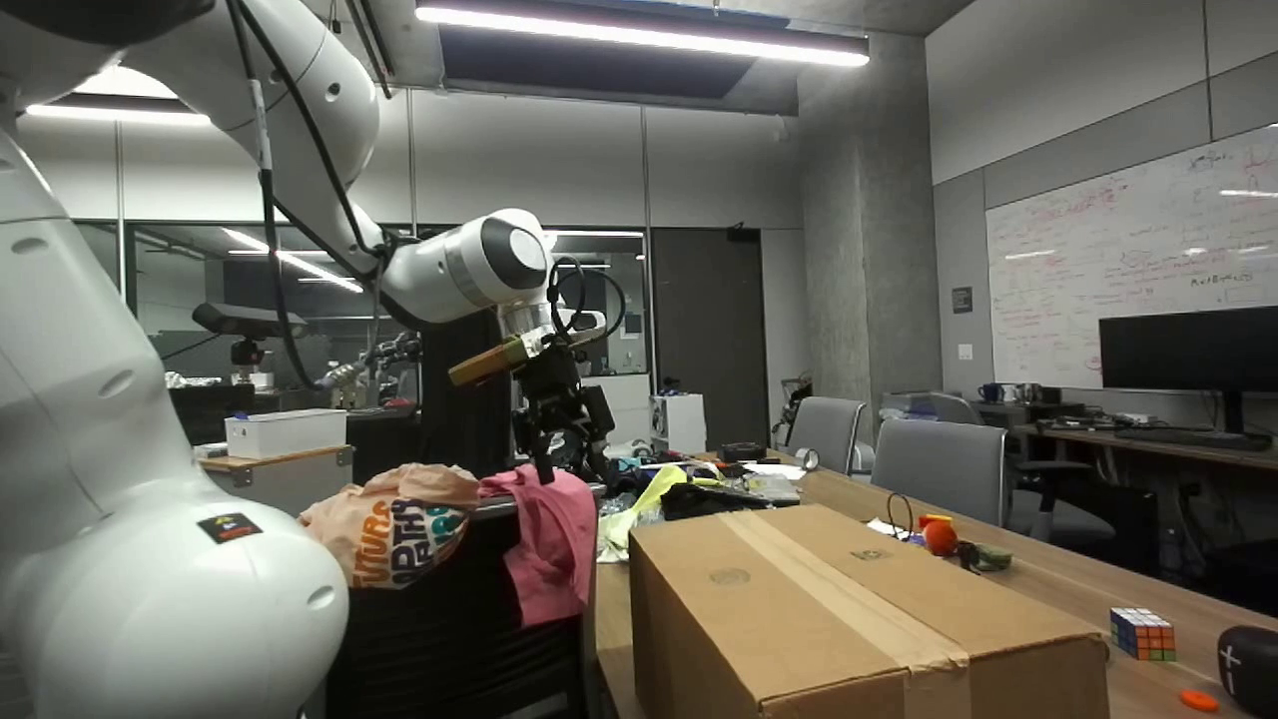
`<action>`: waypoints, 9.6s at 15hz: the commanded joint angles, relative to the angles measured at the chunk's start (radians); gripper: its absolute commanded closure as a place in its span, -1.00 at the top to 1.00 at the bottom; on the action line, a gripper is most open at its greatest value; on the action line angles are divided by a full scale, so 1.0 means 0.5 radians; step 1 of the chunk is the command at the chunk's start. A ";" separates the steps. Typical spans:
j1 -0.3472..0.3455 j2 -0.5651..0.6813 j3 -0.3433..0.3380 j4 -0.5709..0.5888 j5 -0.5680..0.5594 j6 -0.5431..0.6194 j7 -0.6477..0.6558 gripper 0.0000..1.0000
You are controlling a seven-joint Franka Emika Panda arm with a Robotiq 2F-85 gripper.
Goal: Put the peach and pink shirt on the top of the box respectively
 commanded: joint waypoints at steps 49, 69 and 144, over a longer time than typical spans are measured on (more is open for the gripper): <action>0.463 0.521 -0.016 0.496 0.800 -0.391 -0.611 -0.78; 0.455 -0.170 0.103 0.588 -0.061 -0.283 -0.644 -0.96; 0.502 0.467 0.071 0.913 0.061 -0.290 -0.273 1.00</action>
